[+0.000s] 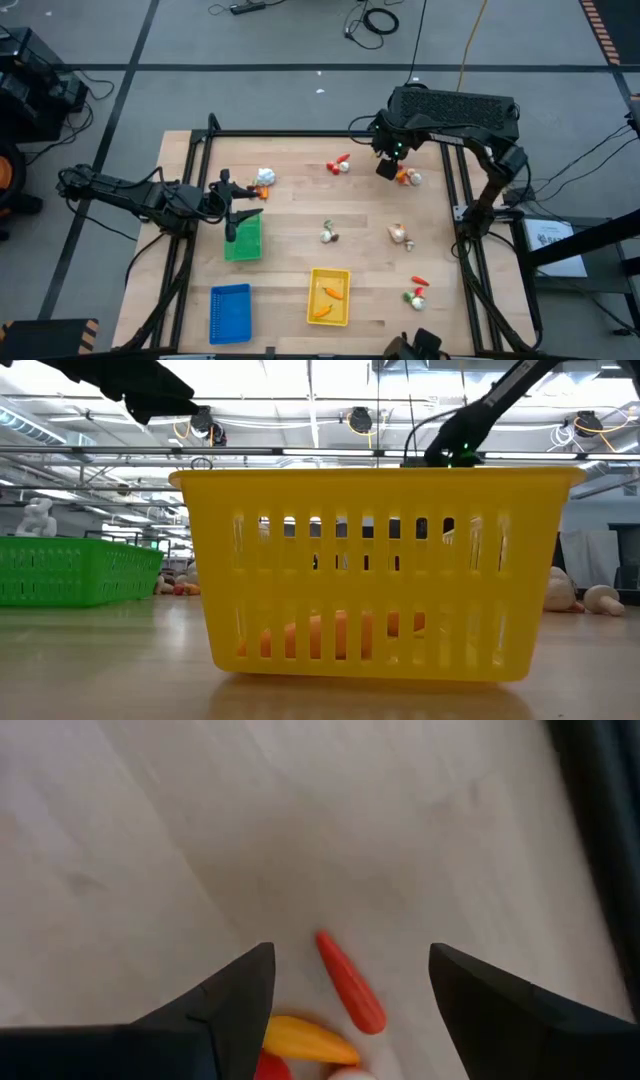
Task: Sort produce into baskets
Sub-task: Put the red chili pepper into the yellow basket
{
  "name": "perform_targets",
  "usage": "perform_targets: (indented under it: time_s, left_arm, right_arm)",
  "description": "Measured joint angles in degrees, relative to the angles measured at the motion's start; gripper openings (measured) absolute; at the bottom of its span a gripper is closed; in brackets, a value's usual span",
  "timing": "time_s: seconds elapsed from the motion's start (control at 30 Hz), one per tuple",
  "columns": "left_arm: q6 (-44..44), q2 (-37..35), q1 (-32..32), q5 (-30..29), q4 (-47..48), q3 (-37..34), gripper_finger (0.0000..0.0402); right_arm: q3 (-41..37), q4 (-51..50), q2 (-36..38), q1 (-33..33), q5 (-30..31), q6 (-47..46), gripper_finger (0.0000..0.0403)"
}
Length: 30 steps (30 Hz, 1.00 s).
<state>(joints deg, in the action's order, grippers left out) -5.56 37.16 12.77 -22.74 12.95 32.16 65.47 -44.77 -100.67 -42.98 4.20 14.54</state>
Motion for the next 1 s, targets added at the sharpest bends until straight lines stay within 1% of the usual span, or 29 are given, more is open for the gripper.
perform_targets:
  time_s: [0.13,0.27,0.47,0.8,0.9,1.0]
  left_arm:
    - [-0.07,0.00,0.01,0.00,0.00,0.00,0.0205]
    - [0.03,0.00,-0.01,-0.02,0.00,0.00,0.0205]
    - [0.04,0.01,0.00,-0.60,0.00,0.00,0.0205]
    - [0.07,-0.01,-0.01,-1.75,0.00,0.00,0.0205]
    - [0.05,0.01,-0.01,-1.75,0.00,0.00,0.0205]
    - [0.04,-0.01,-0.01,-1.75,0.00,0.00,0.0205]
  right_arm:
    - [0.00,-0.57,-3.44,-0.80,0.40,1.48,0.0256]
    - [0.00,0.65,-5.31,-1.69,0.49,3.14,0.0255]
    - [0.15,0.37,-6.27,-3.63,-0.04,4.35,0.0236]
    - [0.26,-3.32,-6.64,-5.35,-1.74,3.27,0.0184]
    - [0.24,-4.06,-6.68,-5.42,-1.63,2.89,0.0161]
    - [0.20,-4.22,-6.71,-5.40,-1.65,2.91,0.0130]
